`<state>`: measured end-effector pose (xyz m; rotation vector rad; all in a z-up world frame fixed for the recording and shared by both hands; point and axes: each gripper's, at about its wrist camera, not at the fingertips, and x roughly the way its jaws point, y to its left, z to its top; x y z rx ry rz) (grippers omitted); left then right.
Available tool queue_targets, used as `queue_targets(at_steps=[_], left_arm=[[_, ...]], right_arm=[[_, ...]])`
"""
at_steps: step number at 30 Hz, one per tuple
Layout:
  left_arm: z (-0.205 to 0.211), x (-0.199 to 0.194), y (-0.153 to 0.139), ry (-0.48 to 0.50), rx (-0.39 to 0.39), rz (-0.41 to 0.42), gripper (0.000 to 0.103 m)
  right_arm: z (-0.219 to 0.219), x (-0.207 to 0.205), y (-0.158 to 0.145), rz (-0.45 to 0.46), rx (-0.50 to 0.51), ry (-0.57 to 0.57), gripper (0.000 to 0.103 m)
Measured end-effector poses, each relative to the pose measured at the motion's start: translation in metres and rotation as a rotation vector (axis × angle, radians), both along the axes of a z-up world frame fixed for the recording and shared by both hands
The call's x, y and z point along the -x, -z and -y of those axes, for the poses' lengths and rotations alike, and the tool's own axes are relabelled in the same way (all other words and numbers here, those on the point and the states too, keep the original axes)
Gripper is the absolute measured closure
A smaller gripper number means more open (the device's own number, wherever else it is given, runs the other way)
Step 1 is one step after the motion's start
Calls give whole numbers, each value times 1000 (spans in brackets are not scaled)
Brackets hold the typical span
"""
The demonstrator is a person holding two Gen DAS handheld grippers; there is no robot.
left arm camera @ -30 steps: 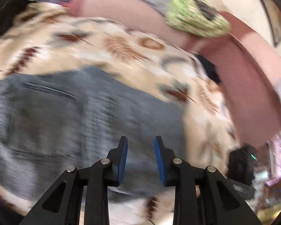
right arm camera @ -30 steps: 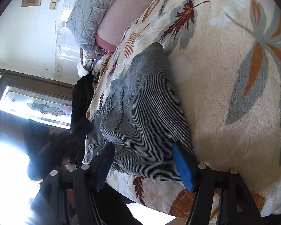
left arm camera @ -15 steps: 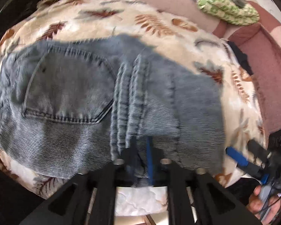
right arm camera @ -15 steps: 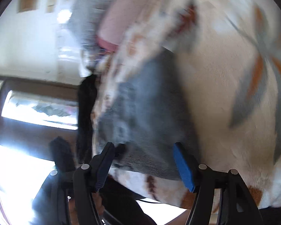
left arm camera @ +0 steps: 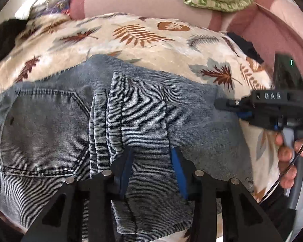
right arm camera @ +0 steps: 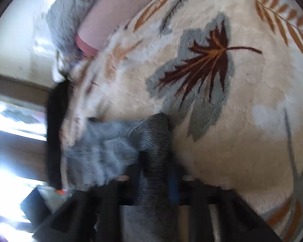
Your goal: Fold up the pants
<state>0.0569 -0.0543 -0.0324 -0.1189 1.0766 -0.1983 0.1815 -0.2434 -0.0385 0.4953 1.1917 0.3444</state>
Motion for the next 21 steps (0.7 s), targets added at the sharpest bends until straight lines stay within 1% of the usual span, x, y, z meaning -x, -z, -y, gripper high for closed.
queue_targets(at_steps=[2,3,4,5,6,7,8,10,11,12,14,16,17,18,19,20,21], left_arm=[[-2,0,1,2,7,1,61],[-4,1,-1,-3,13,0,61],[-4,3,-2,-5,12,0,61],[-3,2,-2,-4,4,0,61],[2,0,0,0,-7,4,61],[0,3,-1,4,-10,10,61],[1,-2,1,4,-8,13,61],[0,-1,1,4,-5,16,61],[1,-2,1,2,-7,19,61],[2,-2,1,1,-7,21,61],[3,-1,1,2,-10,26,61],[3,-2,1,2,-5,27,61],[2,-3,1,2,4,26,61],[1,-2,0,3,11,25,60],[-1,-3,0,4,22,22,60],[-3,-3,-2,3,39,17,60],[-5,-2,-5,1,52,14,60]], right_arm=[[-18,11,-26,147,187,-19,89],[-26,10,-25,155,255,-33,89],[-28,3,-14,101,277,-49,89],[-25,-2,-2,51,260,-44,87],[-17,0,-3,67,215,-17,87],[-11,4,-7,74,190,-2,79],[-3,11,-14,76,177,30,68],[6,28,-32,113,136,48,58],[9,43,-46,147,105,49,58],[11,53,-53,158,73,49,58],[10,77,-59,146,-43,37,58],[7,95,-46,86,-115,18,58],[5,101,-28,24,-131,6,58],[5,103,-12,-28,-99,8,58],[6,105,5,-55,-68,17,69],[10,107,6,-42,-61,42,81],[13,110,0,-42,-66,45,82]])
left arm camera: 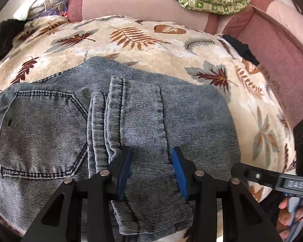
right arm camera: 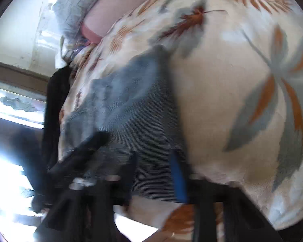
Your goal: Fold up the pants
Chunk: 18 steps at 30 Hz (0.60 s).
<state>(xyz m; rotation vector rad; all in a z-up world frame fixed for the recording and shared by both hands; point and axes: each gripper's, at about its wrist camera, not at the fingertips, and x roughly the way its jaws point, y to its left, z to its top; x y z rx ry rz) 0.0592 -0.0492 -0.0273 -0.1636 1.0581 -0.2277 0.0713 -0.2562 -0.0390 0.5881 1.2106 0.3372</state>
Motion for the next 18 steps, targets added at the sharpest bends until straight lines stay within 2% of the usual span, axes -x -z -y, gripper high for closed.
queue_targets(at_steps=[4,5,6,7,8,9,11,12,13,15,16,18], left_arm=[[-13,20,-26,-21,48,55,59],[-15,30,-31,-14,59,85,57],[-15,35,-30,-15,55,84,50],[-12,36,-22,-4,43,54,48],[-9,35,-8,14,25,-1,48],[-7,34,3,26,1,-10,49],[-2,41,-3,44,-41,40,48],[-3,43,-8,36,-23,42,48],[-10,45,-16,29,32,59,48],[-26,49,-31,8,89,112,48],[-39,52,-39,-31,77,158,48],[-63,52,-47,-111,36,192,48]], right_arm=[[-8,11,-35,96,14,-34,78],[-9,17,-36,104,10,-48,73],[-11,17,-30,89,17,-61,69],[-13,17,-18,57,37,-69,59],[-11,15,-2,19,37,-73,58],[-9,16,1,37,17,-60,59],[-7,17,-11,32,27,-63,59],[-8,16,-19,33,43,-65,59],[-9,14,-27,44,62,-70,59],[-15,9,-49,91,106,-94,59],[-17,3,-57,111,114,-98,56],[-30,-13,-74,159,136,-115,48]])
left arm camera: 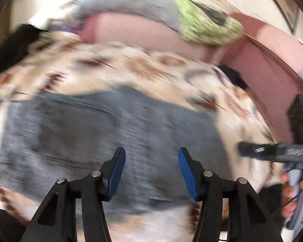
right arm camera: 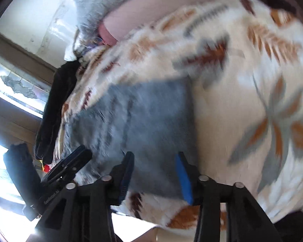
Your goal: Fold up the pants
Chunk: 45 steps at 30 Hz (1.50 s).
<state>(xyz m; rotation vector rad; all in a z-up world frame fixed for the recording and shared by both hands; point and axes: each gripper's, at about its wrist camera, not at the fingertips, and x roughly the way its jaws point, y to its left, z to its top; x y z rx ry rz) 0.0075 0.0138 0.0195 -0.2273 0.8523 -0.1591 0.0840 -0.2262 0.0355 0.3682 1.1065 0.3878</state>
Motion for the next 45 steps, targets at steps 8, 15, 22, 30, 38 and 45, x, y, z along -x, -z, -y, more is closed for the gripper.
queue_targets(at_steps=[8,15,22,30,38,45], left_arm=[[-110,-12,37,-343,-120,-128,47],[-118,-19,56,-334,-107,-128,44],[-121,-16,55,-326,-91,-118,44],[-121,-11,53,-323,-81,-110,44],[-123,-11,53,-325,-81,-107,44],[-120,-11,53,-325,-96,-103,44]], right_arm=[[-133,-124,-14,57,143,-258,40],[-203,-177,69,-82,396,-413,61],[-220,-165,62,25,568,-410,78],[-226,-153,52,79,619,-347,78],[-220,-154,30,74,482,-301,33],[-235,-153,54,40,509,-366,87]])
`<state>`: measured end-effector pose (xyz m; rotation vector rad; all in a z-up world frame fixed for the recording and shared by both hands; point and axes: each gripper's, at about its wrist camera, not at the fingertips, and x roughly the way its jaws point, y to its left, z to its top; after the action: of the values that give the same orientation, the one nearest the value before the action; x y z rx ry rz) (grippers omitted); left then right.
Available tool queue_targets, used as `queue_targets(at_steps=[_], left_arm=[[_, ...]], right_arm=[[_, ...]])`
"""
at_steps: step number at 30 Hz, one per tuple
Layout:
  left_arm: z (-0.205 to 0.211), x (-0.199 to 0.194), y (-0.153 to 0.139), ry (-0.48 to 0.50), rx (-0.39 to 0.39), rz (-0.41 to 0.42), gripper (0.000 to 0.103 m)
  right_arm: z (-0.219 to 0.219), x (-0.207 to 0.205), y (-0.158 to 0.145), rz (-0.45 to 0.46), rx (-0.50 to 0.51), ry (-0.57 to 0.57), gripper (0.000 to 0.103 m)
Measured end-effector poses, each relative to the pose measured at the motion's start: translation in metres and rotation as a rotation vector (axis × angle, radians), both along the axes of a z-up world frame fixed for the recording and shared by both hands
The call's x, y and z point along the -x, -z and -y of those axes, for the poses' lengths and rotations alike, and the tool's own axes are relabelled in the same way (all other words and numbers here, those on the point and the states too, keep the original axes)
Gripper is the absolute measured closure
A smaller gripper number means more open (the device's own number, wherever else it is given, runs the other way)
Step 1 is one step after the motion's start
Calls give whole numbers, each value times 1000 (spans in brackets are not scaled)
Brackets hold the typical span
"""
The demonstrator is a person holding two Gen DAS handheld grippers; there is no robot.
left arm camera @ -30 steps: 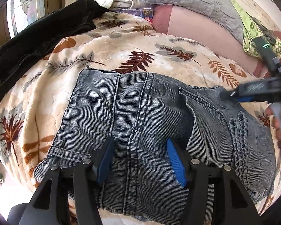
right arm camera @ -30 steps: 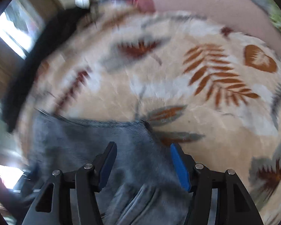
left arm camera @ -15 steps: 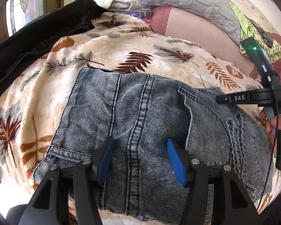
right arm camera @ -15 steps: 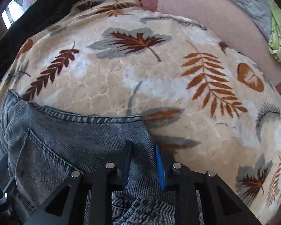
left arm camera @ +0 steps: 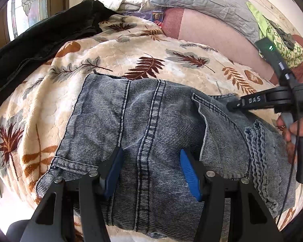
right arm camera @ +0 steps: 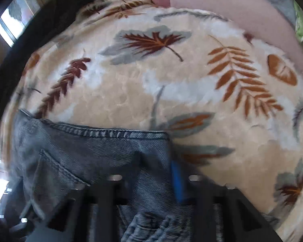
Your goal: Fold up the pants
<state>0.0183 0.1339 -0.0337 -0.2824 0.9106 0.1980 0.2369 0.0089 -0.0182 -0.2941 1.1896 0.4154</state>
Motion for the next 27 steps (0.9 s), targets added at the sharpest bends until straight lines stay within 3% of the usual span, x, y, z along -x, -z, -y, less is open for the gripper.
queue_targets(at_steps=[2,5,10,13,16,17,20,23,27], left_arm=[[0,0,0,1,-1,1,44],[3,-1,0,0,-17,-2,44],[1,2,0,5,-7,19,44],[-10,9,-5,-3,74,66,44],[-36,24,-20,-47,223,158,44],[-52,37,-29,-107,267,208,44],[-84,69,-39,-262,377,257,41],[-95,87,-31,-344,462,207,39],[-96,97,-8,-376,619,121,39]], right_arm=[[-7,10,-16,98,49,-30,88],[-18,7,2,109,165,-52,87],[-11,10,-6,128,97,15,58],[3,29,-32,160,19,27,56],[19,57,-51,77,-159,40,40],[23,68,-53,37,-216,33,40],[23,95,-38,-105,-352,-13,36],[20,90,6,-284,-370,29,35],[22,88,-6,-292,-423,61,35]])
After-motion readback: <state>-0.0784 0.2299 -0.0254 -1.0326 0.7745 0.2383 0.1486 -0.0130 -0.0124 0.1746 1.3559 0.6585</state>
